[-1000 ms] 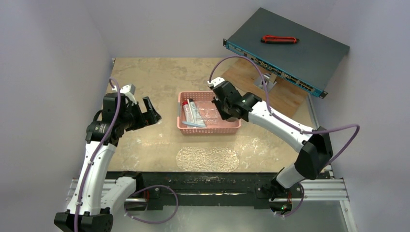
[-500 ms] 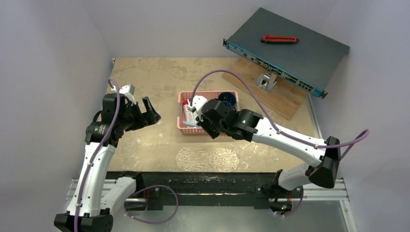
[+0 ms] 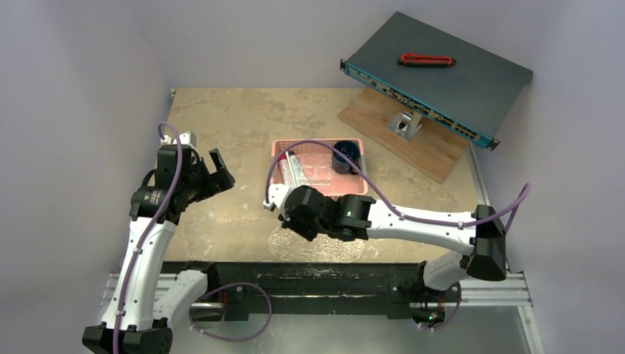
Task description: Prepare toiletry sets of a toothbrush and toothpaste on the tray
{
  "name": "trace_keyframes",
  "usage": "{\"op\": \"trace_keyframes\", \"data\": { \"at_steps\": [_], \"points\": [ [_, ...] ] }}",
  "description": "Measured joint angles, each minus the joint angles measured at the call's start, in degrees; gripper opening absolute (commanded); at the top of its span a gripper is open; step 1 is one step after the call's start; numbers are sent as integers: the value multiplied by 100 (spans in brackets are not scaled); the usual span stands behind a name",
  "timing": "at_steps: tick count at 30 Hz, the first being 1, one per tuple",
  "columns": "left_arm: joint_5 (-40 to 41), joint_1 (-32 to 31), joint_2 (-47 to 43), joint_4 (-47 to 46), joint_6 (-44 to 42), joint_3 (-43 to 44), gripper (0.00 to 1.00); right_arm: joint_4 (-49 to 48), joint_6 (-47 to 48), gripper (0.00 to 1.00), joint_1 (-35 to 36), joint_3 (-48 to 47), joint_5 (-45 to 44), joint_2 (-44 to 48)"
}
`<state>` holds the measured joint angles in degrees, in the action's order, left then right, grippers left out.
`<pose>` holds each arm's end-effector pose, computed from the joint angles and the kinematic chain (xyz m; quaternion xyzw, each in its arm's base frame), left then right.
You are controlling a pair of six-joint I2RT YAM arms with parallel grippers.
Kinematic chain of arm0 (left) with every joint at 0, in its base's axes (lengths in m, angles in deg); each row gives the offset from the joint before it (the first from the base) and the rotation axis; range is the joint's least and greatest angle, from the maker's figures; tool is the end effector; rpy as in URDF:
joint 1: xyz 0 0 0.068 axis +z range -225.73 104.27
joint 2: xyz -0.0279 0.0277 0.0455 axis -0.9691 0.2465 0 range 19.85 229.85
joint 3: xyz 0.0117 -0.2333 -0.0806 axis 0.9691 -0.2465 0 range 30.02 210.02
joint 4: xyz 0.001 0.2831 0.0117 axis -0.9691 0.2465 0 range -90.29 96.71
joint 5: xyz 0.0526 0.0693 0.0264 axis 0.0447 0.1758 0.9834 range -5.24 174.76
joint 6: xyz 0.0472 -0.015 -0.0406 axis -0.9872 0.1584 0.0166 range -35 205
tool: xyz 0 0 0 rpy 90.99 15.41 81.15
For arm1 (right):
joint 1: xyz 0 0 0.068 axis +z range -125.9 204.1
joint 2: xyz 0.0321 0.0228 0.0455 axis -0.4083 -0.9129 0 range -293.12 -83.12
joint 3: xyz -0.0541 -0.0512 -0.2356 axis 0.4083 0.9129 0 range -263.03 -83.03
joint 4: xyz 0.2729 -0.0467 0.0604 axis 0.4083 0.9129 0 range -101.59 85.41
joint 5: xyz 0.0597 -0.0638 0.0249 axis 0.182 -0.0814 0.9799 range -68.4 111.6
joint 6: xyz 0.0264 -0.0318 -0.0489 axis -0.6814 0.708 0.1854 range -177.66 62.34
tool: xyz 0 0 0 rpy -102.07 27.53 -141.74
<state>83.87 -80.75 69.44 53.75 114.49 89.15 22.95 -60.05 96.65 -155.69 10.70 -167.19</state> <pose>0.2080 -0.0191 0.3112 -0.1925 0.9018 -0.1216 0.3672 0.1155 0.3364 0.2671 -0.5012 0.7757 0.1572 0.3498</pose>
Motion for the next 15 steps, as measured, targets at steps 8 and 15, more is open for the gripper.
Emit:
{"op": "trace_keyframes", "data": {
  "at_steps": [8,15],
  "points": [
    [570,0,-61,181,160,28,98,-254,-11,0,328,39,175,-525],
    [828,0,-195,258,247,70,98,-297,-15,0,446,-68,400,-1204]
  ]
}}
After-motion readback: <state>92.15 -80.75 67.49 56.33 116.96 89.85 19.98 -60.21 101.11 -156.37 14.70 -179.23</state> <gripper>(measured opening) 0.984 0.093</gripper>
